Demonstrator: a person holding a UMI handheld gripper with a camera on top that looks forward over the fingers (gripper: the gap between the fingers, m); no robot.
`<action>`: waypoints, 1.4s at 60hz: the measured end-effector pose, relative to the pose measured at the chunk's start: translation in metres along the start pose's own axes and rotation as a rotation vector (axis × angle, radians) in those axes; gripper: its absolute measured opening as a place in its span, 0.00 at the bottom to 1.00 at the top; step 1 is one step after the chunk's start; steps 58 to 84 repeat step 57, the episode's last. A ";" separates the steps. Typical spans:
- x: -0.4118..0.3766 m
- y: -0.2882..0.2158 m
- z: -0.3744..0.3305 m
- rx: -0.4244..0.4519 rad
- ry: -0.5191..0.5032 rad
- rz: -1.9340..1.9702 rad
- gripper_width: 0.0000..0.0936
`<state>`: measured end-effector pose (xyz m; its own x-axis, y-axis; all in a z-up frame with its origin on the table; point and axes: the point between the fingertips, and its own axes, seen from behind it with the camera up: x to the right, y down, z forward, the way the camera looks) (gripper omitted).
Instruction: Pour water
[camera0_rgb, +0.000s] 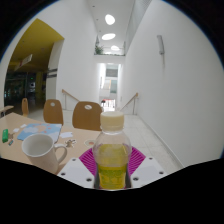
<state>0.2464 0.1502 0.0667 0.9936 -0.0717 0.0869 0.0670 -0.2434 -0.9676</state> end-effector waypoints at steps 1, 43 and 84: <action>-0.002 0.002 -0.002 -0.004 0.000 0.001 0.39; -0.021 0.048 -0.166 -0.097 -0.153 0.138 0.92; -0.065 0.067 -0.211 -0.080 -0.405 0.320 0.92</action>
